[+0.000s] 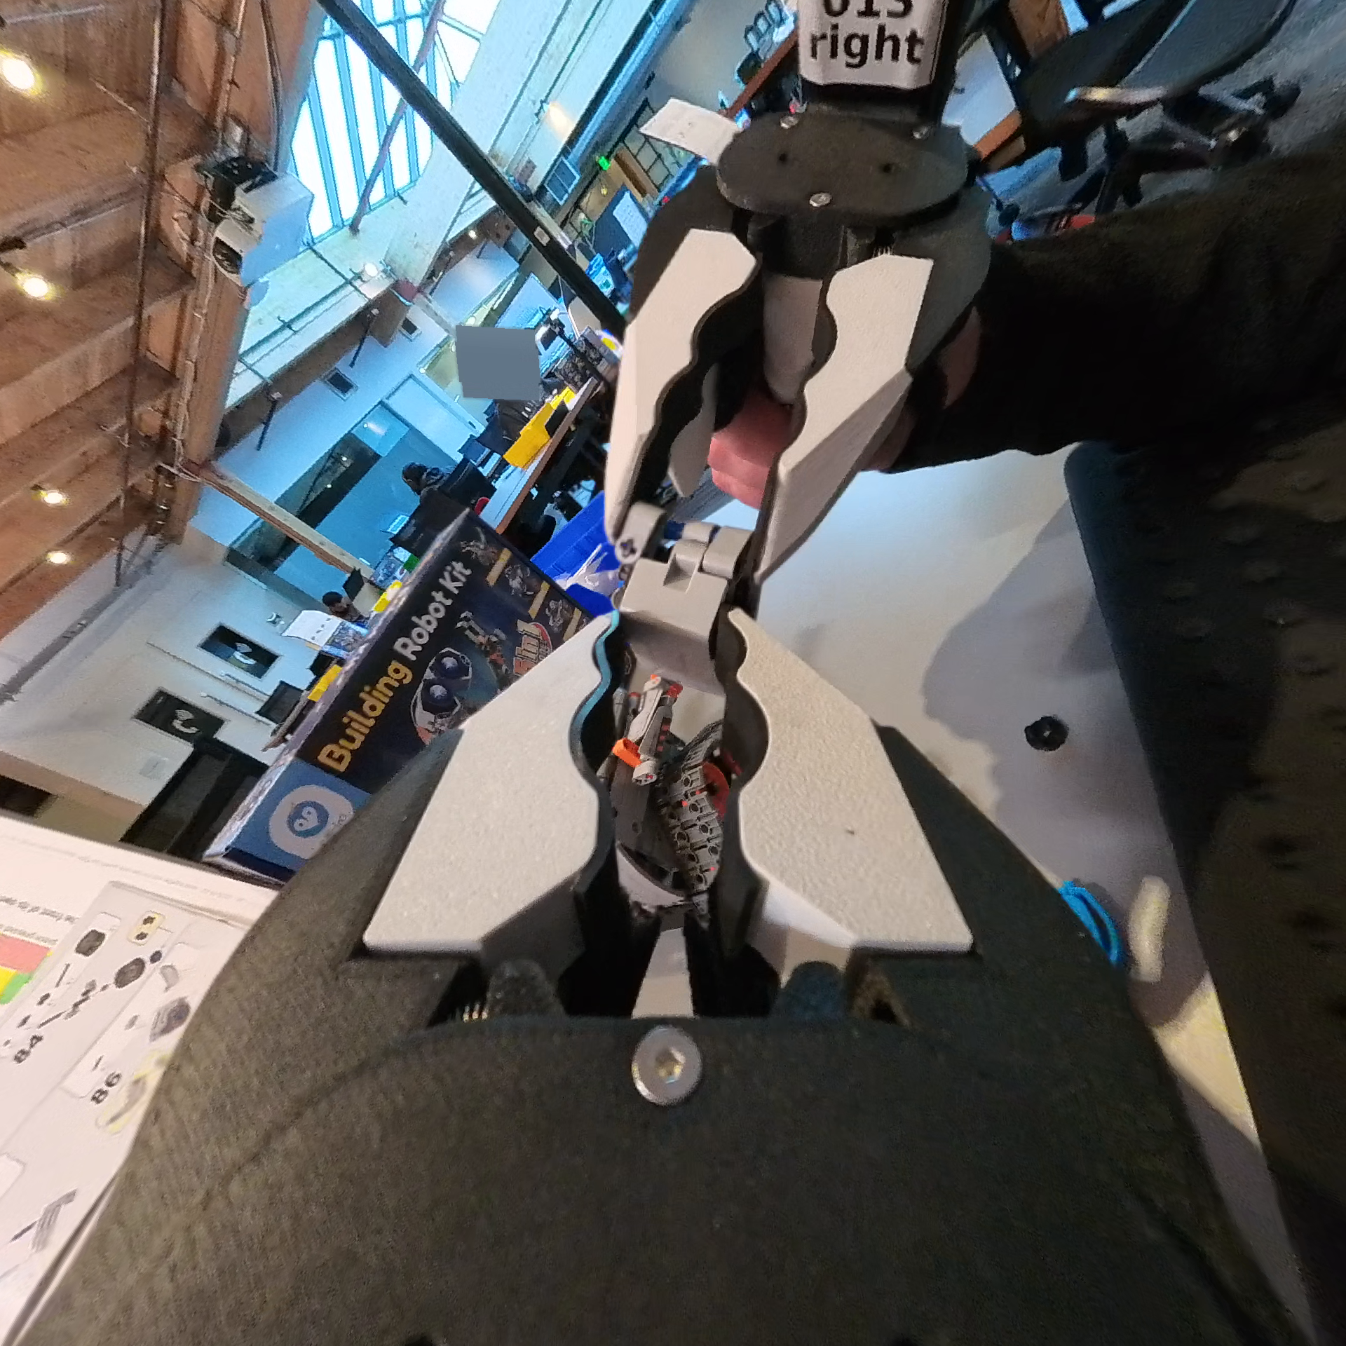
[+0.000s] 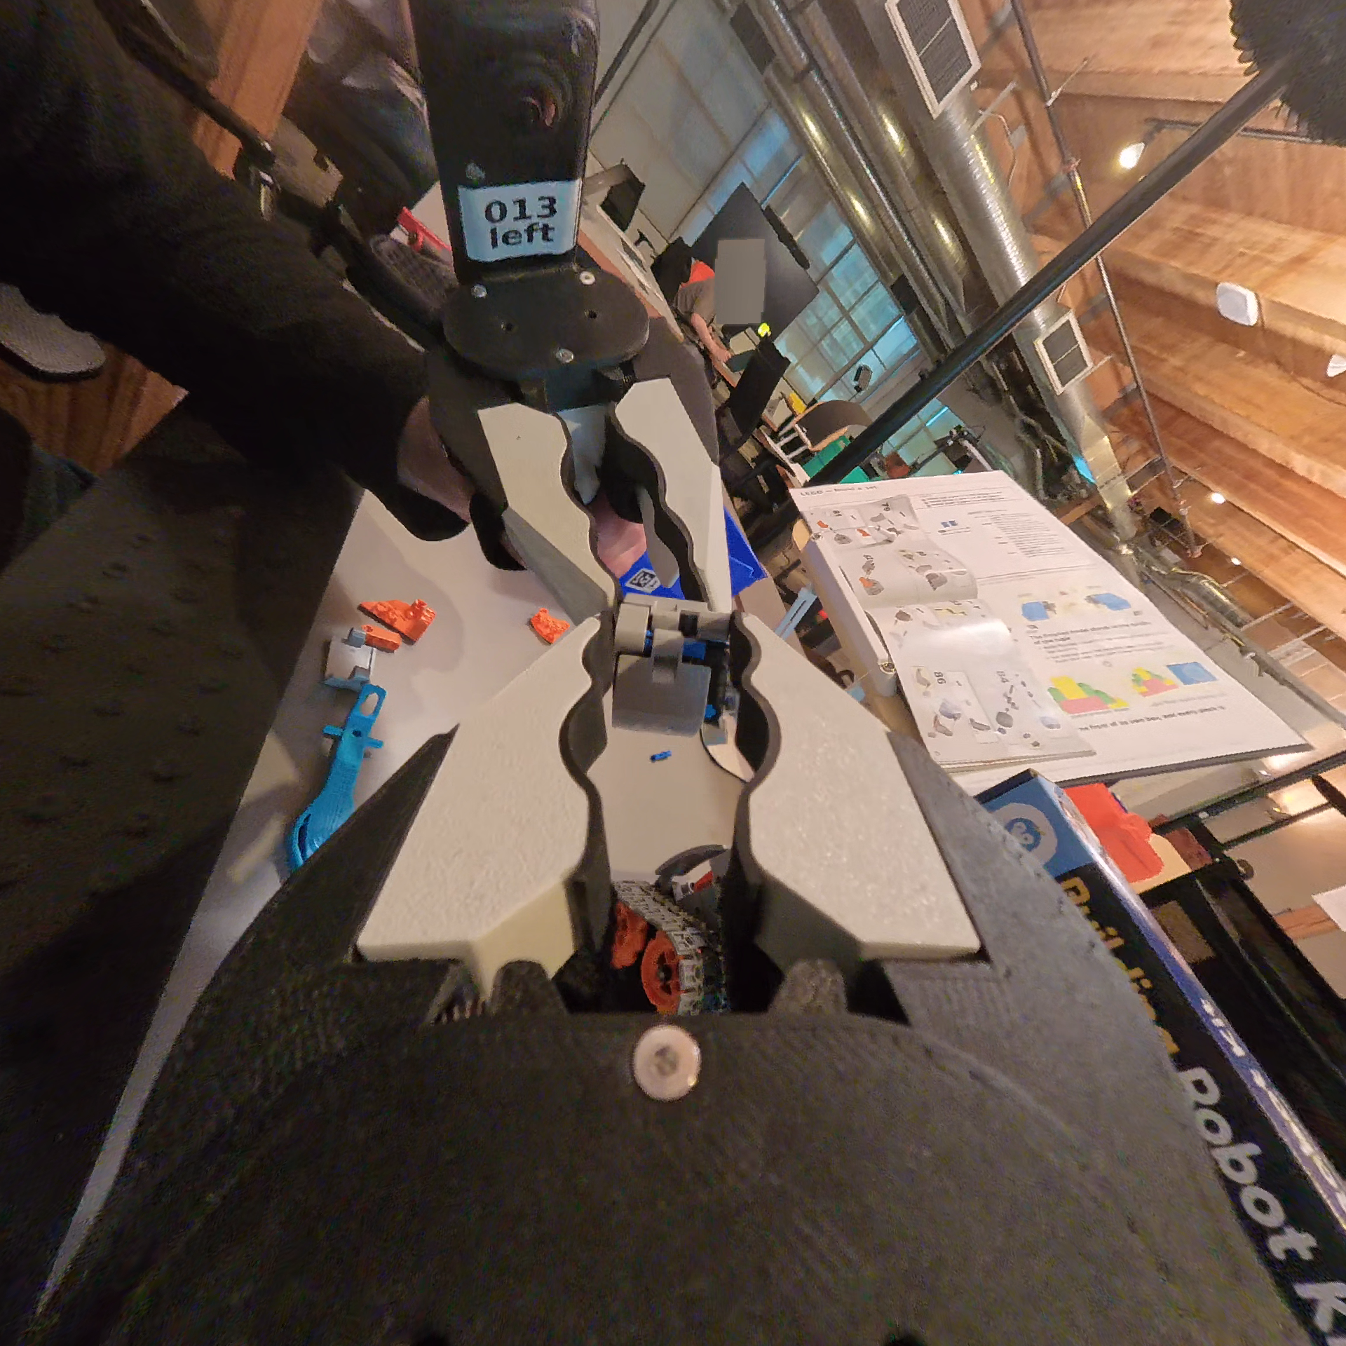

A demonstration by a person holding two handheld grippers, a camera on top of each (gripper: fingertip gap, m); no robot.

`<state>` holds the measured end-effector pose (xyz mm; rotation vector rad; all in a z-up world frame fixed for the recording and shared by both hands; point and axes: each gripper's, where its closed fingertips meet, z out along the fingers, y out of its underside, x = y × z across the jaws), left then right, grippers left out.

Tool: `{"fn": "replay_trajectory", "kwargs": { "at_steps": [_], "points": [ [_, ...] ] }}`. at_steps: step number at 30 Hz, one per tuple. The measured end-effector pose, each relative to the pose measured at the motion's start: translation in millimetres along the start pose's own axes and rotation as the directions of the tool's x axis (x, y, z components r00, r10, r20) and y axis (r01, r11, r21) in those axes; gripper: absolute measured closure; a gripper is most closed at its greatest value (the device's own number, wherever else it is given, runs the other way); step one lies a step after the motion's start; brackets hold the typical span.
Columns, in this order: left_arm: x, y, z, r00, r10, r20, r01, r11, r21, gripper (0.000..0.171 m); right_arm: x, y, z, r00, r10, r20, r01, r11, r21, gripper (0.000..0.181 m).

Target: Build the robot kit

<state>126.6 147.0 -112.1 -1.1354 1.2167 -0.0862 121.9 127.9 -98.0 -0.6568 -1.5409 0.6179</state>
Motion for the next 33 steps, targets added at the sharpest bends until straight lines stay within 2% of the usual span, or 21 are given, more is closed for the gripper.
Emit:
{"fn": "replay_trajectory", "kwargs": {
  "at_steps": [4,6,9,11,17,21,33],
  "points": [
    [-6.0,-1.9,-2.8,0.998,-0.060,0.000,0.060,0.998,0.030,0.150,5.1,3.1,-2.2,0.999,0.039,-0.007,-0.039,0.999,0.003,0.151],
    [-7.8,-3.4,-3.4,0.992,-0.122,-0.014,0.123,0.991,0.053,0.150,7.2,4.6,-1.9,0.997,0.081,-0.007,-0.081,0.997,0.001,0.145],
    [-10.5,-2.3,-1.8,0.977,-0.209,-0.030,0.211,0.975,0.068,0.149,8.5,12.2,1.7,0.991,0.137,0.002,-0.137,0.990,-0.029,0.156],
    [-12.2,-1.6,-1.6,0.964,-0.259,-0.050,0.263,0.962,0.079,0.149,9.7,13.3,2.9,0.984,0.177,0.006,-0.177,0.984,-0.028,0.157],
    [-10.3,-1.9,0.6,0.894,-0.417,-0.164,0.434,0.897,0.084,0.149,11.5,12.5,0.5,0.948,0.311,0.072,-0.313,0.950,0.013,0.157],
    [-6.1,-9.0,-1.1,0.835,-0.487,-0.255,0.523,0.847,0.099,0.149,8.7,11.8,-3.1,0.909,0.385,0.161,-0.397,0.917,0.050,0.157],
    [5.5,-17.6,-6.8,0.722,-0.541,-0.431,0.627,0.775,0.078,0.149,2.7,-1.6,-9.1,0.763,0.530,0.371,-0.602,0.791,0.107,0.158]
  ]
}}
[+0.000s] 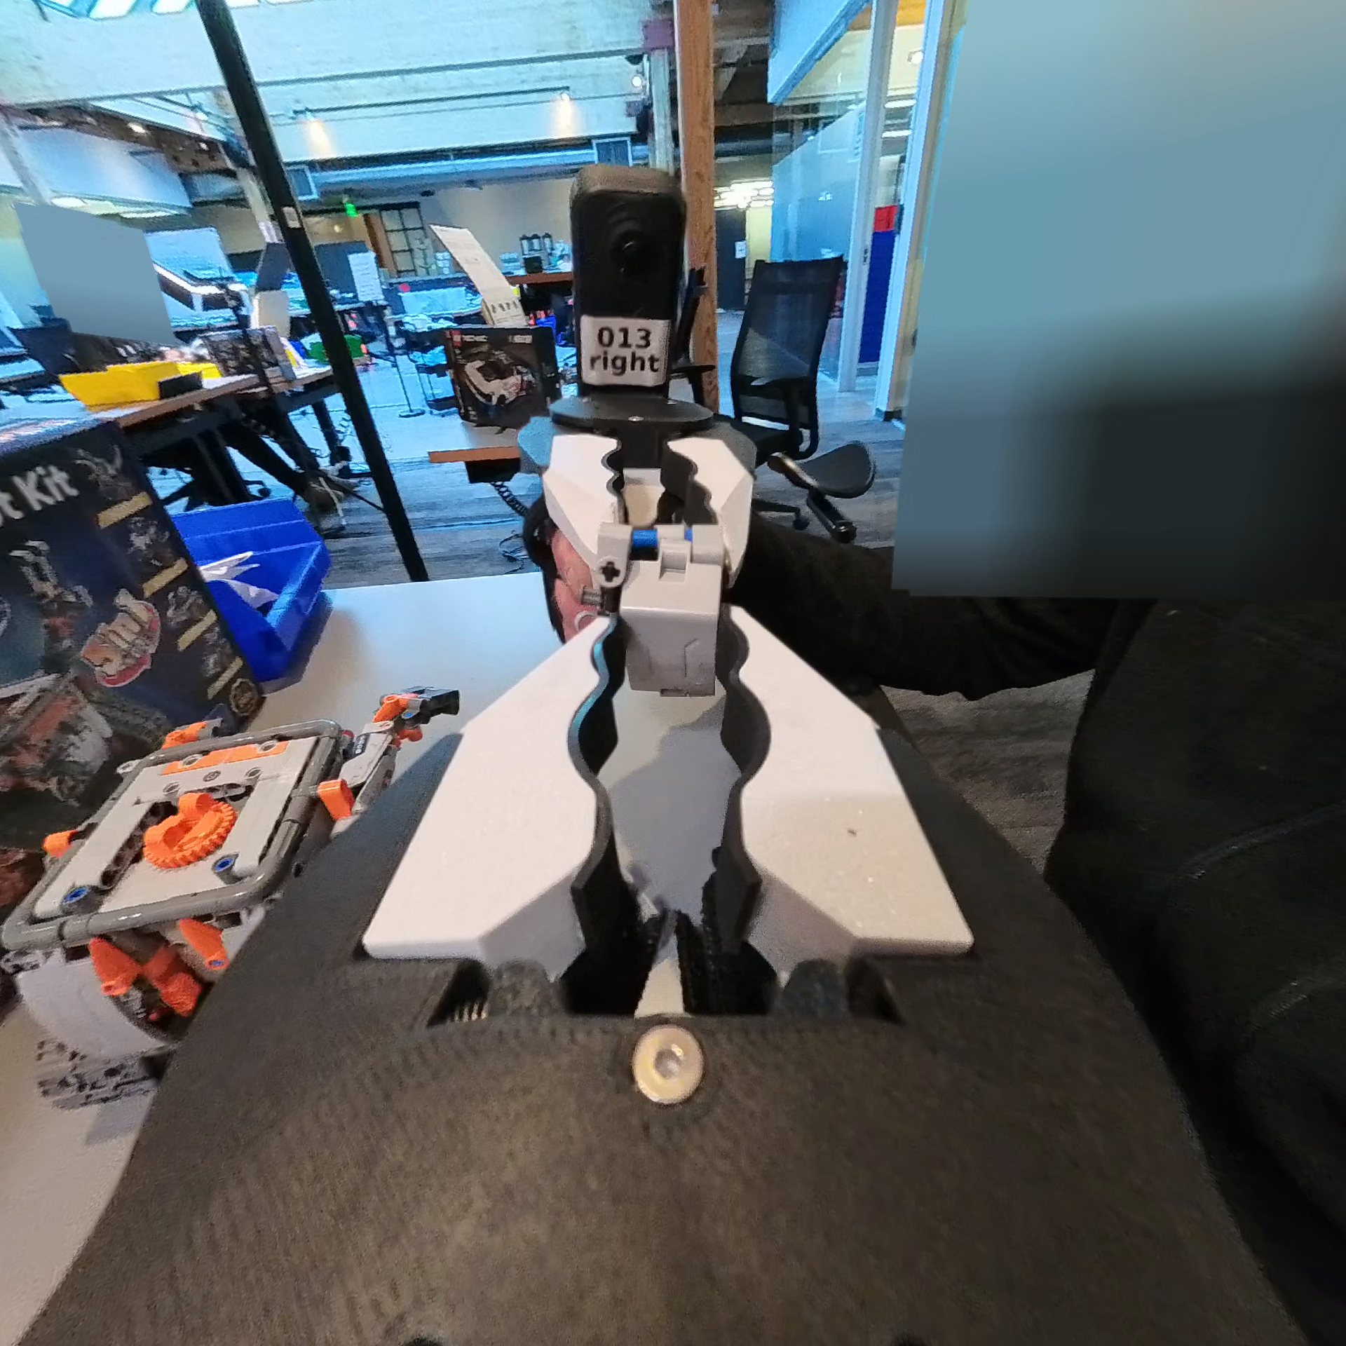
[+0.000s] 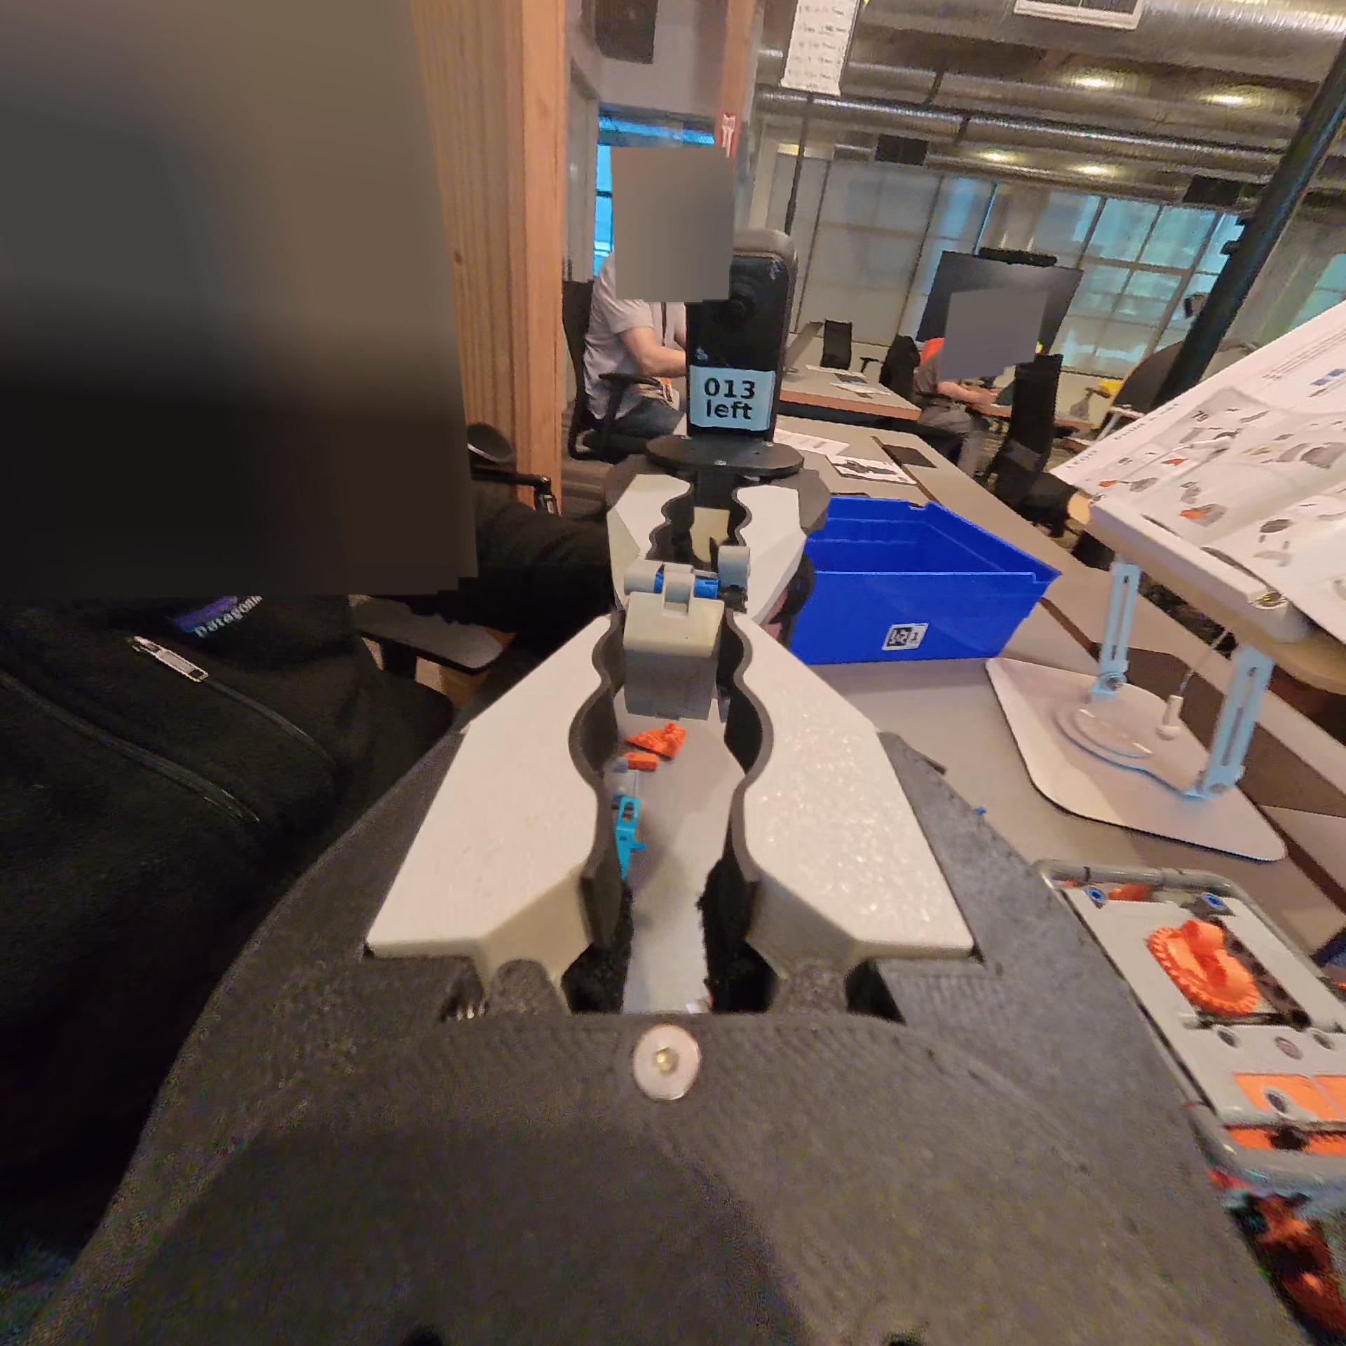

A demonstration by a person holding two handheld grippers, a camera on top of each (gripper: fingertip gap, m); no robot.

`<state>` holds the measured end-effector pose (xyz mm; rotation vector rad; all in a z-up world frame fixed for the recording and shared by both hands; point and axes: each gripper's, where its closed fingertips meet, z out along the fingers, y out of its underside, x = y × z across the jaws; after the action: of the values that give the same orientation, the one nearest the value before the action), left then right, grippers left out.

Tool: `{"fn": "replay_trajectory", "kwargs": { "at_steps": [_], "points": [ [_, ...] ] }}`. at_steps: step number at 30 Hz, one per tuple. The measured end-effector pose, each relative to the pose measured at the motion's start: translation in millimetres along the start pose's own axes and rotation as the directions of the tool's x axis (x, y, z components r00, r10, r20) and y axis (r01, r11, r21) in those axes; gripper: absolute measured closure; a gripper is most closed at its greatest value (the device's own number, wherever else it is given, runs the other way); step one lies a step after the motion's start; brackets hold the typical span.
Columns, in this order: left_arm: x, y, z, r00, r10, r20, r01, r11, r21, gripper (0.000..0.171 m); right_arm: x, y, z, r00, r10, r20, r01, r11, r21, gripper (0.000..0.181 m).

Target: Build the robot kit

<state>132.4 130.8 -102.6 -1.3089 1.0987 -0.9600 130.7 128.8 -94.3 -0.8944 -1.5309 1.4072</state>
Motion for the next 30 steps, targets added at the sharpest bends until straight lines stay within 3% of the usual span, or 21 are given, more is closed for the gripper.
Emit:
{"fn": "replay_trajectory", "kwargs": {
  "at_steps": [7,12,18,30],
  "points": [
    [2.9,0.6,0.0,0.994,-0.063,-0.093,0.066,0.997,0.026,0.149,0.7,-2.3,-1.6,0.989,0.124,0.078,-0.128,0.990,0.054,0.158],
    [-11.3,-0.6,-1.3,0.987,-0.150,-0.065,0.154,0.986,0.065,0.149,15.5,-4.3,-2.9,0.979,0.199,0.041,-0.202,0.973,0.108,0.157],
    [-21.4,-3.2,-3.9,0.973,-0.225,-0.049,0.230,0.967,0.115,0.150,25.9,-1.2,-11.3,0.986,0.156,-0.056,-0.151,0.985,0.081,0.157],
    [-17.5,-4.0,-1.9,0.953,-0.284,-0.111,0.298,0.944,0.143,0.149,20.8,-0.5,-12.3,0.993,0.113,-0.044,-0.111,0.992,0.058,0.158]
  ]
}}
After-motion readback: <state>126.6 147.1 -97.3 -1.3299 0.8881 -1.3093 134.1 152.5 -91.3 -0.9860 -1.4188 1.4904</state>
